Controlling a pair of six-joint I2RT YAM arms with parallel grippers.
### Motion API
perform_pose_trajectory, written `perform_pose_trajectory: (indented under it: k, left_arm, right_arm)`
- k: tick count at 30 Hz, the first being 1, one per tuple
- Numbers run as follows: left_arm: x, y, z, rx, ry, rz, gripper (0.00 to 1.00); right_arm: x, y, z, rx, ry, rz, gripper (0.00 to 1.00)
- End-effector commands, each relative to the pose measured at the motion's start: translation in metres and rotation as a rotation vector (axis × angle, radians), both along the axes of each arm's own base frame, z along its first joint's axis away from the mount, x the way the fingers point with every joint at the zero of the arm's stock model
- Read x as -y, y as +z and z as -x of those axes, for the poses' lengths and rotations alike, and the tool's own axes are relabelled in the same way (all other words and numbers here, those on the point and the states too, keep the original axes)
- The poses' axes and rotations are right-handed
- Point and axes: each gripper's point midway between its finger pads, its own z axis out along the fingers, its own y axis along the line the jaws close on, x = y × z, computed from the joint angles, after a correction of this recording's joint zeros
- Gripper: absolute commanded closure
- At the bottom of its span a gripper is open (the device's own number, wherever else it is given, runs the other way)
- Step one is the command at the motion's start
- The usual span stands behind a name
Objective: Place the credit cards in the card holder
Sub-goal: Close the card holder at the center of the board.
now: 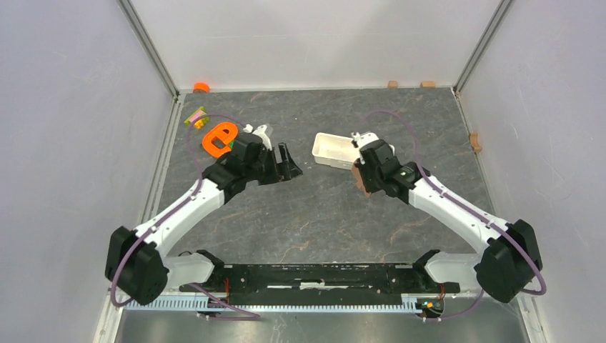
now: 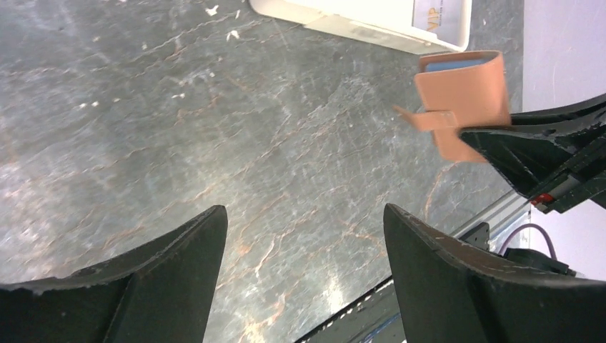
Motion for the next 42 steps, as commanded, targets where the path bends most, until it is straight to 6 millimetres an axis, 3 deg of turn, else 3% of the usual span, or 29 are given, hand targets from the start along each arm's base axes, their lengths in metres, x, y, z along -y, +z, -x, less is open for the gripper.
perform_pose_trajectory:
  k: [1, 4, 9, 10, 12, 13, 16, 19, 24, 29, 36, 42]
  left_arm:
    - [-0.032, -0.006, 0.017, -0.007, -0.012, -0.1, 0.12]
    - [-0.045, -0.007, 0.017, -0.009, 0.016, -0.113, 0.11]
    - [-0.055, -0.016, 0.019, -0.037, 0.048, -0.111, 0.1]
    - [-0.056, -0.019, 0.02, -0.044, 0.051, -0.113, 0.1]
    - [-0.058, -0.023, 0.022, -0.053, 0.061, -0.115, 0.1]
    - [-0.06, -0.025, 0.023, -0.058, 0.067, -0.117, 0.09]
    - [-0.064, -0.032, 0.025, -0.073, 0.091, -0.117, 0.09]
    - [-0.068, -0.04, 0.027, -0.082, 0.126, -0.112, 0.09]
    - [-0.065, -0.054, 0.031, -0.103, 0.156, -0.065, 0.1]
    - [-0.03, -0.058, 0.036, -0.11, 0.088, -0.01, 0.14]
    - [0.062, -0.071, 0.055, -0.179, -0.071, 0.104, 0.15]
    - [0.102, -0.095, 0.05, -0.218, -0.12, 0.113, 0.15]
  right_arm:
    - [0.039, 0.016, 0.011, 0.056, -0.074, 0.408, 1.0]
    - [0.03, 0.003, 0.018, 0.066, -0.082, 0.512, 1.0]
    - [-0.022, -0.03, 0.029, 0.054, -0.024, 0.488, 0.98]
    - [-0.036, -0.036, 0.032, 0.047, 0.004, 0.477, 0.89]
    - [-0.063, -0.043, 0.038, 0.039, 0.049, 0.454, 0.61]
    - [-0.077, -0.043, 0.04, 0.034, 0.073, 0.437, 0.54]
    - [-0.104, -0.039, 0.046, 0.029, 0.117, 0.389, 0.39]
    - [-0.113, -0.026, 0.049, 0.03, 0.138, 0.327, 0.31]
    - [-0.1, 0.005, 0.053, 0.05, 0.146, 0.241, 0.25]
    - [-0.069, 0.01, 0.048, -0.01, 0.137, 0.077, 0.24]
    - [-0.02, -0.019, 0.031, -0.116, 0.087, -0.161, 0.33]
    - [0.003, -0.043, 0.024, -0.167, 0.057, -0.289, 0.45]
